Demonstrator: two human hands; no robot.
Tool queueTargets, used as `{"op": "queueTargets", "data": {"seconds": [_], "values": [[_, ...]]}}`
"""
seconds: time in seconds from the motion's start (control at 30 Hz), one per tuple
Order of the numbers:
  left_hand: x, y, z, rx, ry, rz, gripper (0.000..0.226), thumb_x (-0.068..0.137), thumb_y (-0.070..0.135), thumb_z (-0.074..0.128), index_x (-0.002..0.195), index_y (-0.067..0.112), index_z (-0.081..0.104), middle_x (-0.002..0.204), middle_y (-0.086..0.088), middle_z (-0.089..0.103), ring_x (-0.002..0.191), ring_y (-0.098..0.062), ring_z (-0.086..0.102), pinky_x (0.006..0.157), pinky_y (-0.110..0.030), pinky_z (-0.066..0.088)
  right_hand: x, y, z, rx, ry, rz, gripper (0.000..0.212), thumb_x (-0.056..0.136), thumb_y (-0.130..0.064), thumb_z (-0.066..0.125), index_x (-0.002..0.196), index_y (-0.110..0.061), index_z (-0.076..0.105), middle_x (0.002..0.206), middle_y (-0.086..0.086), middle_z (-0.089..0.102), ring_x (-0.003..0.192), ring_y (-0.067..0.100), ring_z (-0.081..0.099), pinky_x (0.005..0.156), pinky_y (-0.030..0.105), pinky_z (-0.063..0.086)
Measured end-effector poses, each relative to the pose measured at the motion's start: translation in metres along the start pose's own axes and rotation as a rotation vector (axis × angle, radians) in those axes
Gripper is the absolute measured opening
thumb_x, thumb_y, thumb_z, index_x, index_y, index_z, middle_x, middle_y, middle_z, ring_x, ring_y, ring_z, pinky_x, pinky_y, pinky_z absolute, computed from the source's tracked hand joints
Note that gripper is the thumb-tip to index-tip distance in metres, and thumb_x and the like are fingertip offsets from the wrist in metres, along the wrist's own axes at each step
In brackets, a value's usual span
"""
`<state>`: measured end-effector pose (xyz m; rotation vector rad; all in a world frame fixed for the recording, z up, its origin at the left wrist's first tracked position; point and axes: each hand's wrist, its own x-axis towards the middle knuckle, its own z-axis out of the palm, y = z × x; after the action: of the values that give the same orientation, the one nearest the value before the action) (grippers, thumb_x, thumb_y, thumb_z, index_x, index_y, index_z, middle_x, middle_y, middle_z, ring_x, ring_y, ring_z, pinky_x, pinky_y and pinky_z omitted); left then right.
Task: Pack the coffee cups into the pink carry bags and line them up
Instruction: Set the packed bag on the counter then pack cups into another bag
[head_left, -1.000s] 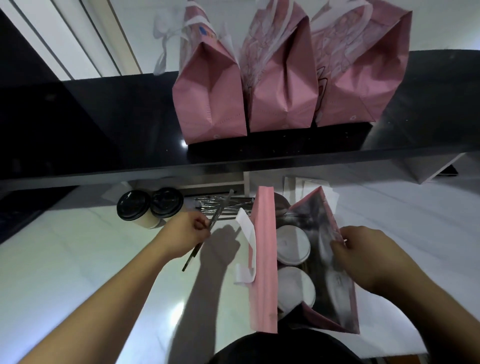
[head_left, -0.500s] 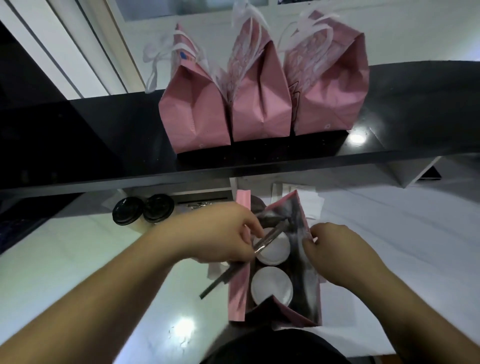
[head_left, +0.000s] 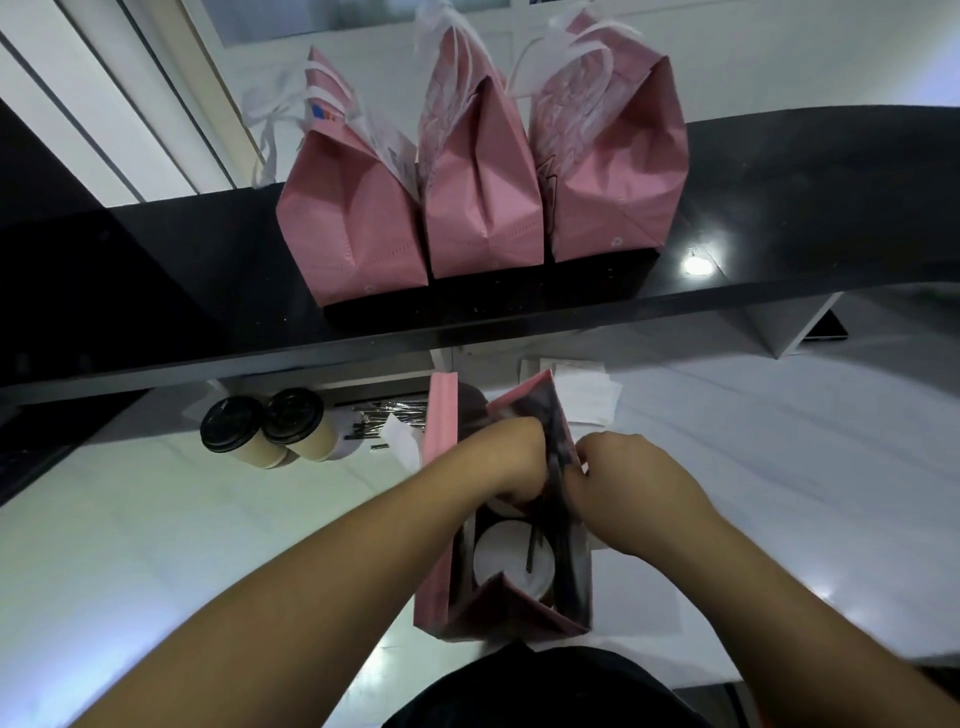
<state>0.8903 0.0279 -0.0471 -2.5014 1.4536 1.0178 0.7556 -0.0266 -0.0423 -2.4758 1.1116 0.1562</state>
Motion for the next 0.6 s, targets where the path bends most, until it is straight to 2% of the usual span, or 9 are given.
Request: {"op": "queueTargets", "data": {"seconds": [0.07,0.1,0.13,0.2,0.33,0.43,0.53,0.6], "values": [[0.000,-0.002,-0.001,-0.089,0.000,-0.017,0.020,0.098,0.011,0.065,0.115,0.001,0.069,0.084,-0.005,0.067,0.069,-0.020,0.067,0.056,-0.027,0.055,0.000,0.001,0.000,0.002,0.005,-0.005,0.034,0.101,-0.039,0.044,0.077,-0.018,0.057,0.075,0.000,0.062,0.067,0.021,0.059,0.050,0.030,0.038],[-0.002,-0.002,-0.002,-0.115,-0.013,-0.020,0.023,0.098,0.011,0.065,0.118,0.000,0.068,0.096,-0.010,0.073,0.081,-0.024,0.074,0.069,-0.034,0.062,0.000,0.001,0.001,0.005,0.007,-0.009,0.035,0.101,-0.039,0.044,0.076,-0.018,0.057,0.075,0.000,0.061,0.067,0.021,0.059,0.050,0.030,0.038],[-0.004,-0.003,-0.003,-0.118,-0.019,-0.021,0.025,0.097,0.011,0.066,0.120,0.001,0.069,0.107,-0.014,0.075,0.094,-0.028,0.075,0.080,-0.039,0.064,0.001,0.002,0.001,0.009,0.008,-0.014,0.034,0.101,-0.040,0.045,0.076,-0.019,0.056,0.075,0.000,0.061,0.067,0.022,0.059,0.050,0.030,0.038],[-0.012,-0.003,-0.008,-0.113,0.017,-0.003,0.025,0.097,0.010,0.066,0.121,0.005,0.071,0.114,-0.016,0.075,0.102,-0.031,0.074,0.089,-0.046,0.061,0.002,0.002,0.002,0.013,0.000,-0.021,0.032,0.100,-0.039,0.046,0.078,-0.019,0.058,0.077,0.000,0.062,0.069,0.021,0.060,0.052,0.030,0.040],[-0.037,-0.007,-0.022,-0.260,0.212,0.090,0.012,0.095,0.010,0.066,0.098,0.020,0.070,0.094,0.001,0.076,0.087,-0.020,0.074,0.081,-0.039,0.063,0.005,0.002,0.002,0.020,-0.007,-0.041,0.028,0.097,-0.038,0.049,0.082,-0.019,0.063,0.080,0.000,0.065,0.069,0.020,0.061,0.057,0.031,0.049],[-0.063,-0.023,-0.031,-0.309,0.381,0.087,0.013,0.089,0.022,0.072,0.093,0.031,0.063,0.086,0.011,0.069,0.077,-0.004,0.066,0.070,-0.029,0.055,0.007,0.000,-0.001,0.029,0.035,-0.079,0.028,0.096,-0.045,0.053,0.095,-0.019,0.064,0.080,-0.003,0.068,0.064,0.016,0.062,0.053,0.029,0.051],[-0.090,-0.050,-0.026,-0.227,0.519,0.003,0.020,0.085,0.037,0.075,0.089,0.035,0.056,0.080,0.012,0.064,0.069,-0.002,0.058,0.057,-0.024,0.041,0.012,-0.003,-0.002,0.030,0.096,-0.123,0.037,0.092,-0.049,0.060,0.118,-0.026,0.047,0.074,-0.008,0.065,0.060,0.013,0.060,0.044,0.027,0.038],[-0.105,-0.065,-0.012,-0.247,0.549,-0.053,0.027,0.081,0.047,0.075,0.088,0.037,0.051,0.084,0.013,0.059,0.067,-0.004,0.055,0.055,-0.023,0.038,0.017,-0.007,-0.003,0.024,0.136,-0.162,0.045,0.090,-0.046,0.063,0.124,-0.027,0.041,0.081,-0.008,0.064,0.066,0.013,0.060,0.046,0.028,0.040]]}}
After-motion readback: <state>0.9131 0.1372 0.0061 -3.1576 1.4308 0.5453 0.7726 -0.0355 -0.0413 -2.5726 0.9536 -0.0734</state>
